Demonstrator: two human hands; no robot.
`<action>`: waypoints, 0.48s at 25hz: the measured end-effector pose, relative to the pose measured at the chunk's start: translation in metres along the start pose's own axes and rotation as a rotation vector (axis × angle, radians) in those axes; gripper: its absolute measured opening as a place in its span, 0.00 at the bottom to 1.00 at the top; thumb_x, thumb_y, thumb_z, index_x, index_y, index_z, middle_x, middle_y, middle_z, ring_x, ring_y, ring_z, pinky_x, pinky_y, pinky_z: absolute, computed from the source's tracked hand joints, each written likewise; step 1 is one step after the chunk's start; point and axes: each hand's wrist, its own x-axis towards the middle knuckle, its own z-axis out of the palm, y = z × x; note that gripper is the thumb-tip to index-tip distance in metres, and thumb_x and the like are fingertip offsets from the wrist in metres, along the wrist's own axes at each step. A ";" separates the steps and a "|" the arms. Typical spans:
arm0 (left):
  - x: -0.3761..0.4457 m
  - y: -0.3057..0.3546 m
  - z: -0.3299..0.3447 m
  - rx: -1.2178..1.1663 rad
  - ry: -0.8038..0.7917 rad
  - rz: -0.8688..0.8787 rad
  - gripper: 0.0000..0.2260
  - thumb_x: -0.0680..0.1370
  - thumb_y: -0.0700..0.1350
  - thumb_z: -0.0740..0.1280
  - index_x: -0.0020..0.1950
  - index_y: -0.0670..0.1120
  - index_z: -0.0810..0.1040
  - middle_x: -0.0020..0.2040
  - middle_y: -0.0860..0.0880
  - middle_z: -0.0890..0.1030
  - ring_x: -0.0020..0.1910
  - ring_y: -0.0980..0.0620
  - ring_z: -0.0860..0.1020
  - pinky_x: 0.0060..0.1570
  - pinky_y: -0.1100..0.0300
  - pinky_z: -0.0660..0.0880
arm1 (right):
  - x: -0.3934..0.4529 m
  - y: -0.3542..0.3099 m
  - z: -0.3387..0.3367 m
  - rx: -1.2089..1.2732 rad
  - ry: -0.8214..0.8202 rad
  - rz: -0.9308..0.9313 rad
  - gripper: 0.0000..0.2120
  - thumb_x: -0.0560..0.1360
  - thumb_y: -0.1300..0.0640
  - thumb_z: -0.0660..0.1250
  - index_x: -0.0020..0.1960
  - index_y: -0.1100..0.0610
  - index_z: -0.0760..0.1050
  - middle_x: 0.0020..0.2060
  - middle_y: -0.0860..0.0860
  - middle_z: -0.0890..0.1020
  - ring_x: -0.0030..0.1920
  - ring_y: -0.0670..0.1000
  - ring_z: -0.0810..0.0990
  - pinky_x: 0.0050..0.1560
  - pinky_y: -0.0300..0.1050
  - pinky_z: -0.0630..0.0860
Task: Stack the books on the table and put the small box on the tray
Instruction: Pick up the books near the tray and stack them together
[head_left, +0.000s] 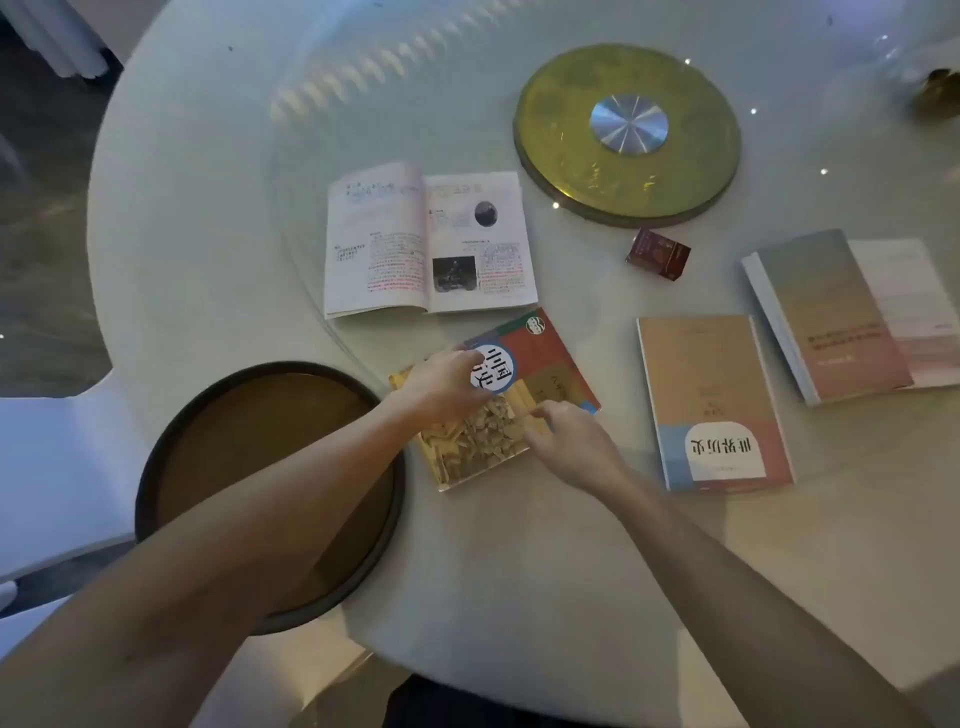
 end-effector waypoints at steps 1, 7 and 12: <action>0.000 -0.002 0.002 -0.035 0.008 -0.032 0.30 0.73 0.57 0.72 0.72 0.48 0.72 0.67 0.45 0.75 0.62 0.45 0.75 0.59 0.49 0.77 | -0.001 0.003 0.007 0.091 0.013 0.050 0.20 0.79 0.46 0.65 0.64 0.57 0.80 0.57 0.52 0.84 0.58 0.55 0.82 0.53 0.47 0.77; 0.000 -0.020 0.015 -0.066 0.036 -0.170 0.35 0.73 0.59 0.72 0.76 0.49 0.66 0.71 0.44 0.72 0.69 0.42 0.72 0.65 0.41 0.73 | -0.012 0.013 0.047 0.697 -0.020 0.371 0.10 0.77 0.51 0.69 0.46 0.58 0.78 0.40 0.51 0.79 0.42 0.51 0.77 0.44 0.50 0.75; 0.005 -0.027 0.012 0.060 0.057 -0.178 0.35 0.74 0.59 0.71 0.77 0.47 0.64 0.71 0.44 0.72 0.69 0.42 0.71 0.65 0.42 0.72 | -0.026 0.009 0.062 0.821 -0.054 0.437 0.09 0.79 0.51 0.68 0.48 0.57 0.77 0.41 0.53 0.78 0.41 0.52 0.80 0.42 0.47 0.77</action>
